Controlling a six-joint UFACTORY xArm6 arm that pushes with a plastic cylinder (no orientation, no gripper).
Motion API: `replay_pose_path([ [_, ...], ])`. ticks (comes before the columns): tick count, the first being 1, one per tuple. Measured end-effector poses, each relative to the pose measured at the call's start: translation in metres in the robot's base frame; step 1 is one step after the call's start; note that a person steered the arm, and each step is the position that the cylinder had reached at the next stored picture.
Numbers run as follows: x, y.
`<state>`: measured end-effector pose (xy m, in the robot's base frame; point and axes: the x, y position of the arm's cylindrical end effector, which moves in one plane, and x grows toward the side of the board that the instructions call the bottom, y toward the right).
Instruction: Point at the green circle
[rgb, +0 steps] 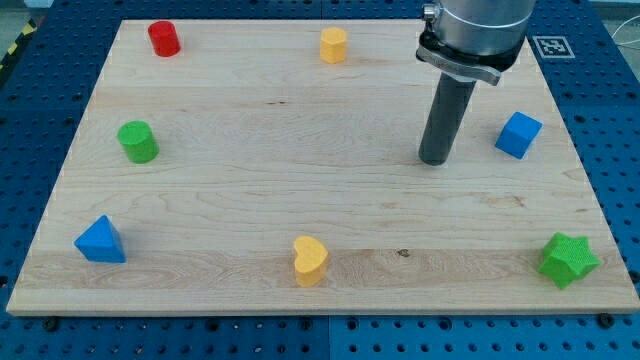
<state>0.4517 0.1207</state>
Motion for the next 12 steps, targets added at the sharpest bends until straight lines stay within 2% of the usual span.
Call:
replay_pose_path([
  [6,-0.002,-0.176],
  [8,0.005,-0.199],
  [11,0.051,-0.258],
  [12,0.053,-0.269],
])
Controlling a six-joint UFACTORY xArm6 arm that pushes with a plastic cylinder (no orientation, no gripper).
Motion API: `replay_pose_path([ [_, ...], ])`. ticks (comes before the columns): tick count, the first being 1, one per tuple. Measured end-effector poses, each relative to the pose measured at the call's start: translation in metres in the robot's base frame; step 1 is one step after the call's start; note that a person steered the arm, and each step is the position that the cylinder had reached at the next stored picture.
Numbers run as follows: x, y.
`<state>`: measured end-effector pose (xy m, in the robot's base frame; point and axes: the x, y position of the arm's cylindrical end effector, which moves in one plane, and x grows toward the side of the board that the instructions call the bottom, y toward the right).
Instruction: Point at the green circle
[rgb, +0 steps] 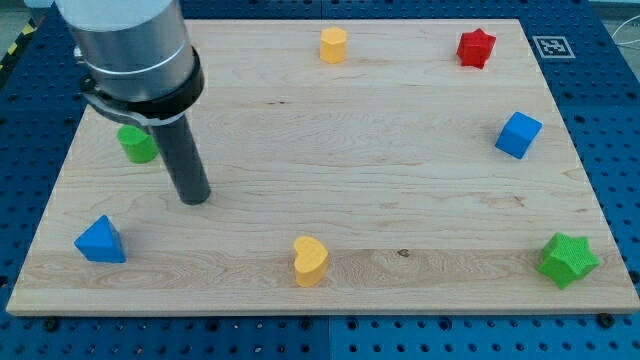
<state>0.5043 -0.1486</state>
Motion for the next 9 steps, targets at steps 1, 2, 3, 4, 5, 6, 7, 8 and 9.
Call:
replay_pose_path([
  [1,0.009,-0.033],
  [2,0.011,-0.049],
  [3,0.011,-0.092],
  [4,0.011,-0.106],
  [5,0.014,-0.125],
  [6,0.012,-0.131],
  [7,-0.024,-0.131],
  [8,-0.065,-0.131],
  [9,-0.069,-0.131],
])
